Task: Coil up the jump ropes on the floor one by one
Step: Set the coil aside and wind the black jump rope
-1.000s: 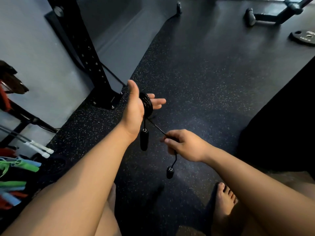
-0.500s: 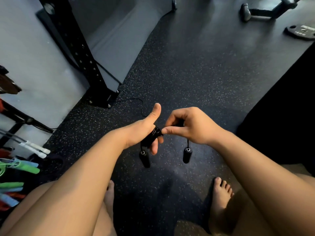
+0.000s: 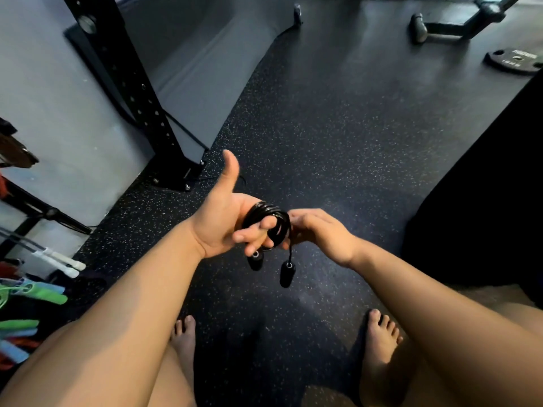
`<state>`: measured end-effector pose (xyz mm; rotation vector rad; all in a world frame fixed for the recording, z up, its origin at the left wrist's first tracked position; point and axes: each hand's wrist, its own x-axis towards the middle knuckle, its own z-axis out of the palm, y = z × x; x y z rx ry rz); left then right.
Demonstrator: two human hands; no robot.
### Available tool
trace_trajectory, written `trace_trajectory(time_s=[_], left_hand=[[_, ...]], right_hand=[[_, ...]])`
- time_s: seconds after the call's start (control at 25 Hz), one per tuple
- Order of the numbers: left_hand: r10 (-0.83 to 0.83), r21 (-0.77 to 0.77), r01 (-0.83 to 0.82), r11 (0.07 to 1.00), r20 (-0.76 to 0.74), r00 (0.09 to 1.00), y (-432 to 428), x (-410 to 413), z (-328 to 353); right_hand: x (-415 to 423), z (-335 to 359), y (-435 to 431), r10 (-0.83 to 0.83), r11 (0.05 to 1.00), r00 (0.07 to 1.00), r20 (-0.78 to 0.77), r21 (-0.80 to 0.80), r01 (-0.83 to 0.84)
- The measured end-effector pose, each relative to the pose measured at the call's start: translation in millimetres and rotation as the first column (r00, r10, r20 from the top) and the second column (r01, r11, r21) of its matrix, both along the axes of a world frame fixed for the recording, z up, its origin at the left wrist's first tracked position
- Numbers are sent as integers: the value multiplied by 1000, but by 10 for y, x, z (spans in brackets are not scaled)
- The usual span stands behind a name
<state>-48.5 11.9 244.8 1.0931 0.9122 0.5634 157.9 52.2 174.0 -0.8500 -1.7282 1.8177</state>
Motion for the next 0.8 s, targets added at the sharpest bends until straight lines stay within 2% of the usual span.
trace_trajectory(time_s=[0.12,0.24,0.32,0.4,0.48,0.56,0.68,0.72,0.8], left_hand=[[242,-23,-243,970,224,944,-10,-79,103],[464,-51,-493,868,435,772,9,-143,134],[521,-35,-582,813,491,698,26,-137,87],[550,16,-628,778,467,693,52,-111,4],[588,89,-647,757,339,734,71,-75,-60],[604,165,-614,772,110,789,105,-44,-134],[464,236,-412,880,-247,851,108,4,-247],[394,242,-325,914,-341,853,90,7,-273],[307,232,-216,948,-504,807,65,-12,-308]], right_hand=[[-74,-128,-120,26,1000,998,65,0,-26],[-135,-165,-224,74,996,986,147,44,-81],[-174,-143,-250,70,993,972,226,73,-89],[-192,-74,-257,69,986,950,304,124,-112],[-205,46,-265,50,964,916,397,222,-149],[-217,156,-272,-23,906,878,478,381,-184],[-226,239,-291,-179,697,862,473,679,-228],[-227,249,-294,-206,641,860,468,728,-243],[-218,284,-285,-252,589,849,464,770,-246]])
